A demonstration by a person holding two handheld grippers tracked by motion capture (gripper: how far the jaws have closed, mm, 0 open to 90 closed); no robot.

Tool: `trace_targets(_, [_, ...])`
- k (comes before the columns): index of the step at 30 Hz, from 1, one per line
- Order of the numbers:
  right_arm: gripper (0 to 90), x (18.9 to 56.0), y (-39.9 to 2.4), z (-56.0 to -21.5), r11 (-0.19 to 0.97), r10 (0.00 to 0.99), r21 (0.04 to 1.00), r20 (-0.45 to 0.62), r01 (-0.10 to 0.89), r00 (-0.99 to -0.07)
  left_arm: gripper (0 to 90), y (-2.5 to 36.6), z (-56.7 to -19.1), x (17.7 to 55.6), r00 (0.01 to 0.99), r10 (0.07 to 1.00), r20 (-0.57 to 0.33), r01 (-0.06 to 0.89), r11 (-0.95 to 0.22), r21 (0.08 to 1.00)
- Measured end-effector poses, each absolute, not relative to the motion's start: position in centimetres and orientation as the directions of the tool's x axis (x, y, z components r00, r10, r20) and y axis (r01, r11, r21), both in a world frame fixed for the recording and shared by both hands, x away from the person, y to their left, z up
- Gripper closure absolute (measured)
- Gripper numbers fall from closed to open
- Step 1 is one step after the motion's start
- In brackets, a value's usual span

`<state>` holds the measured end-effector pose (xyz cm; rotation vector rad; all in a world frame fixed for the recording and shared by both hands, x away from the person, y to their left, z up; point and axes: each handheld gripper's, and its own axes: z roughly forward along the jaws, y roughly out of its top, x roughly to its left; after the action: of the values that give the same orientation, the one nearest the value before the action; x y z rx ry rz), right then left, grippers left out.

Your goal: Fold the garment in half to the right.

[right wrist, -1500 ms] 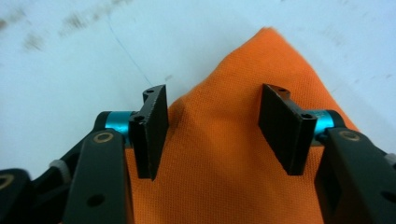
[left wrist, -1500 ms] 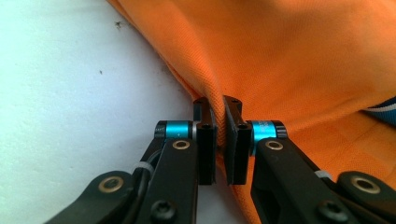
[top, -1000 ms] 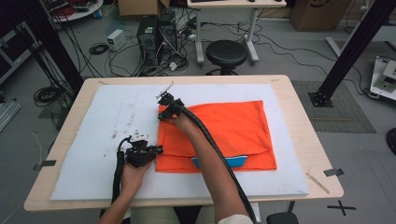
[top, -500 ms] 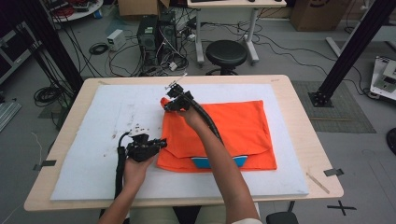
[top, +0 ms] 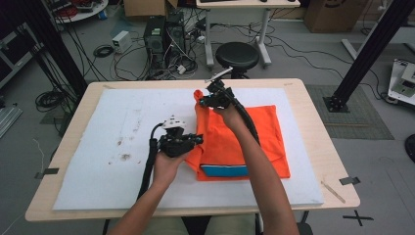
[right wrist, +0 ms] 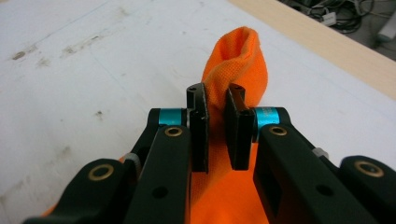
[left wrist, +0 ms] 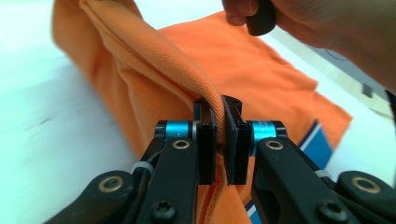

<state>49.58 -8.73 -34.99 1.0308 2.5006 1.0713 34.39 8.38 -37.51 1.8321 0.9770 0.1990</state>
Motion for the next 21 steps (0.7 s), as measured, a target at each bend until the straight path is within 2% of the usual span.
trace_targets(9, [82.0,48.9,-14.6,-33.9,0.432,0.737,0.725,0.058,0.536,-0.673,84.5,3.1,-36.4,35.3,0.713,0.644,-0.278,0.517,-0.214,0.829])
trace_targets(21, [81.9,48.2,-20.4,-34.0,0.375,0.790,0.738,0.061,0.561,-0.610,84.4,-3.1,-36.2,36.4,0.763,0.588,-0.267,0.505,-0.286,0.814])
